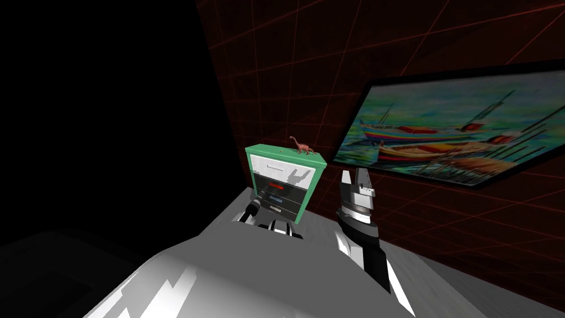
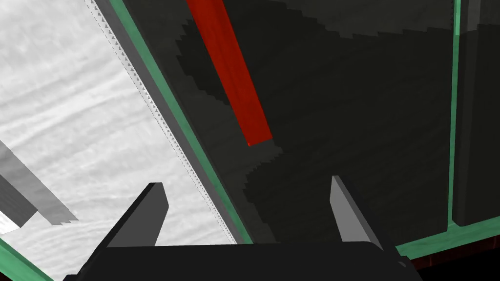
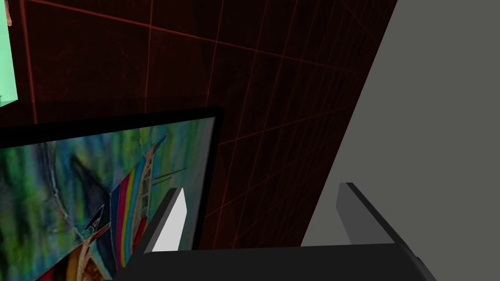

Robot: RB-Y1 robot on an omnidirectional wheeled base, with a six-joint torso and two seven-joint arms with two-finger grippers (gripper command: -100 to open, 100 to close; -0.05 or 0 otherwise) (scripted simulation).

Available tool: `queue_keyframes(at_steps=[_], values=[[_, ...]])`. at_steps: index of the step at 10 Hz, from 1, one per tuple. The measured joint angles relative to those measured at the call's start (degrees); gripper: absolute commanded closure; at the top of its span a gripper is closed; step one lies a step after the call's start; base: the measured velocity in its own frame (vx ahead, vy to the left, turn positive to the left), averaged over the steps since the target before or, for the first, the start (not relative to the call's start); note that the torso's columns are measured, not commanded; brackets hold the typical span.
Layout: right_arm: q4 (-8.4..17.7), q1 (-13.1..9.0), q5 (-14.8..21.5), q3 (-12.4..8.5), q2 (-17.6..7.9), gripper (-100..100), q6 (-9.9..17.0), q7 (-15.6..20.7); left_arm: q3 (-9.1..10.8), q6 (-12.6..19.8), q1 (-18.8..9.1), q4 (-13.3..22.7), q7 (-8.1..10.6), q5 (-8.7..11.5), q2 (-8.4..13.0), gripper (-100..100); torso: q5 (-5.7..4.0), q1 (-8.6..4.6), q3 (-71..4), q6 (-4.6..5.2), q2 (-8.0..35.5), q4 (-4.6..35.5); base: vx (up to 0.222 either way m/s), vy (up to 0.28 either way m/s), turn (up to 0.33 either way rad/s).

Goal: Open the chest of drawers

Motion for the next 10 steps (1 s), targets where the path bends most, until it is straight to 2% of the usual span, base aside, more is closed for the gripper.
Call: queue_keyframes(at_steps=[1, 4, 5, 6, 10], values=[[0.0, 0.0, 0.0, 0.0, 0.0, 0, 0.0, 0.0, 0.16, -0.48, -0.38, 0.74, -0.03, 0.04, 0.31, -100, -0.02, -0.03, 0.11, 0.0, 0.18, 0.05, 0.176, 0.033, -0.029], [0.01, -0.02, 0.0, 0.0, 0.0, 0, 0.0, 0.0, 0.55, -1.49, -1.18, 2.86, -0.19, 0.12, -2.49, -100, -0.03, -0.07, 0.47, 0.0, 0.76, 0.21, 0.058, 0.015, -0.004], [0.01, -0.03, 0.0, 0.01, 0.01, 0, 0.01, 0.0, 0.56, -1.55, -1.19, 2.92, -0.21, 0.12, -2.61, -100, -0.03, -0.07, 0.43, 0.0, 0.69, 0.2, 0.005, 0.001, 0.0], [0.01, -0.03, 0.0, 0.01, 0.01, 0, 0.01, 0.0, 0.56, -1.54, -1.2, 2.91, -0.21, 0.12, -2.59, 100, -0.02, -0.04, 0.33, 0.0, 0.52, 0.15, 0.0, 0.0, 0.0], [0.02, -0.05, 0.0, 0.01, 0.01, 0, 0.01, 0.0, -0.05, -0.83, -0.13, 1.25, 0.01, 0.0, -2.32, 100, -0.01, -0.03, 0.36, 0.01, 0.58, 0.17, -0.17, 0.026, 0.017]])
